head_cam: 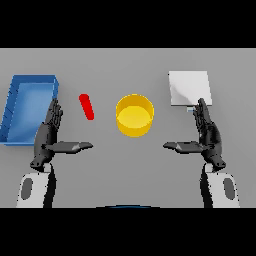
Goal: Pick up the red beaker and tilt it to pour out 1 green nut into yellow bowl. Pick up the yellow bowl and place it on the metallic measuring scale.
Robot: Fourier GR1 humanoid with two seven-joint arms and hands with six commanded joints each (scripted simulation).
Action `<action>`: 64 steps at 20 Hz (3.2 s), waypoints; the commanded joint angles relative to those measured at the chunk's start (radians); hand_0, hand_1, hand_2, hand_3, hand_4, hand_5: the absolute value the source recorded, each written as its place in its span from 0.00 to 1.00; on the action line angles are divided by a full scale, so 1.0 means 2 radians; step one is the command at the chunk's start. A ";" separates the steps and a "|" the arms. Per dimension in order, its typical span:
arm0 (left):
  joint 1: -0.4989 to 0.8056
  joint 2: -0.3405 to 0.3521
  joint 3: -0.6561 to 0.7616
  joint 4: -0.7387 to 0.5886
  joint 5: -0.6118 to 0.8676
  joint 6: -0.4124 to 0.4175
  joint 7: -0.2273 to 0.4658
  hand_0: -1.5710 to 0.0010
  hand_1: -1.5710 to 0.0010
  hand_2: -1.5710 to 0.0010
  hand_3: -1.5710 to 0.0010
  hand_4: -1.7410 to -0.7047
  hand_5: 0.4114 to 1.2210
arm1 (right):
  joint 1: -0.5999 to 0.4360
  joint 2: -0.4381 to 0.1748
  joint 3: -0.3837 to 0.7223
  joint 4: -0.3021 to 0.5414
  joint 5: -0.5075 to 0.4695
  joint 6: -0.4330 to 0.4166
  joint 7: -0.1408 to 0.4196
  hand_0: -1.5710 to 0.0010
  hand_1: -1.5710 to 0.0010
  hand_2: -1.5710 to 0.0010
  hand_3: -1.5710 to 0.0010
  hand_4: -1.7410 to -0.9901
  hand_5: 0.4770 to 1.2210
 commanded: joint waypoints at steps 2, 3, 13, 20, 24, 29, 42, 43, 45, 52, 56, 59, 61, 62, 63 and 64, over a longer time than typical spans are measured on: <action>0.004 0.000 -0.001 -0.003 0.000 0.000 -0.002 1.00 1.00 1.00 1.00 0.57 0.23 | -0.003 0.002 0.001 0.002 0.002 -0.002 0.002 1.00 1.00 1.00 1.00 0.76 0.16; 0.006 0.000 -0.002 -0.005 0.000 -0.001 -0.003 1.00 1.00 1.00 1.00 0.57 0.23 | -0.005 0.004 0.002 0.004 0.003 -0.004 0.002 1.00 1.00 1.00 1.00 0.76 0.16; 0.065 0.033 -0.049 -0.083 -0.054 -0.014 0.015 1.00 1.00 1.00 1.00 0.56 0.24 | 0.034 -0.021 0.068 -0.043 0.156 -0.057 -0.031 1.00 1.00 1.00 1.00 0.76 0.16; 0.016 0.023 -0.057 -0.015 -0.082 -0.005 0.009 1.00 1.00 1.00 1.00 0.51 0.25 | 0.035 -0.021 0.067 -0.051 0.140 -0.043 -0.028 1.00 1.00 1.00 1.00 0.67 0.20; -0.039 0.022 -0.046 0.056 -0.097 0.007 -0.006 1.00 1.00 1.00 1.00 0.49 0.28 | 0.039 -0.021 0.063 -0.051 0.124 -0.033 -0.043 1.00 1.00 1.00 1.00 0.63 0.21; -0.101 0.024 -0.026 0.132 -0.097 0.013 -0.024 1.00 1.00 1.00 1.00 0.46 0.32 | 0.037 -0.028 0.059 -0.049 0.127 -0.036 -0.044 1.00 1.00 1.00 1.00 0.62 0.21; -0.209 0.017 -0.002 0.264 -0.102 0.026 -0.033 1.00 1.00 1.00 1.00 0.44 0.34 | 0.039 -0.027 0.056 -0.057 0.119 -0.033 -0.037 1.00 1.00 1.00 1.00 0.63 0.22; -0.214 0.015 0.001 0.269 -0.098 0.025 -0.042 1.00 1.00 1.00 1.00 0.43 0.34 | 0.041 -0.021 0.062 -0.056 0.124 -0.036 -0.037 1.00 1.00 1.00 1.00 0.63 0.22; -0.224 0.013 0.006 0.286 -0.092 0.020 -0.052 1.00 1.00 1.00 1.00 0.41 0.35 | 0.037 -0.023 0.060 -0.055 0.125 -0.036 -0.031 1.00 1.00 1.00 1.00 0.63 0.22; -0.246 -0.004 0.035 0.319 -0.069 0.040 -0.069 0.72 0.69 0.67 0.65 0.28 0.57 | 0.041 -0.027 0.058 -0.057 0.127 -0.038 -0.034 1.00 1.00 1.00 1.00 0.64 0.23; -0.262 -0.003 0.023 0.340 -0.093 0.048 -0.067 0.30 0.28 0.27 0.38 0.13 0.82 | 0.040 -0.025 0.056 -0.052 0.125 -0.039 -0.036 1.00 1.00 1.00 1.00 0.65 0.22; -0.254 -0.006 0.015 0.334 -0.099 0.042 -0.073 0.15 0.15 0.14 0.19 0.21 0.91 | 0.042 -0.025 0.054 -0.054 0.120 -0.038 -0.039 1.00 1.00 1.00 1.00 0.64 0.23; -0.255 -0.011 0.018 0.334 -0.100 0.052 -0.066 0.10 0.09 0.09 0.12 0.18 0.92 | 0.041 -0.022 0.057 -0.051 0.123 -0.038 -0.037 1.00 1.00 1.00 1.00 0.64 0.22; -0.258 -0.012 0.021 0.334 -0.093 0.055 -0.074 0.08 0.07 0.07 0.10 0.15 0.91 | 0.043 -0.023 0.056 -0.056 0.121 -0.038 -0.039 1.00 1.00 1.00 1.00 0.65 0.22; -0.255 -0.011 0.023 0.322 -0.085 0.057 -0.080 0.06 0.06 0.06 0.08 0.12 0.90 | 0.045 -0.022 0.056 -0.057 0.120 -0.038 -0.038 1.00 1.00 1.00 1.00 0.64 0.22; -0.252 -0.012 0.026 0.313 -0.076 0.058 -0.086 0.05 0.05 0.05 0.06 0.09 0.89 | 0.045 -0.024 0.055 -0.054 0.123 -0.039 -0.043 1.00 1.00 1.00 1.00 0.64 0.23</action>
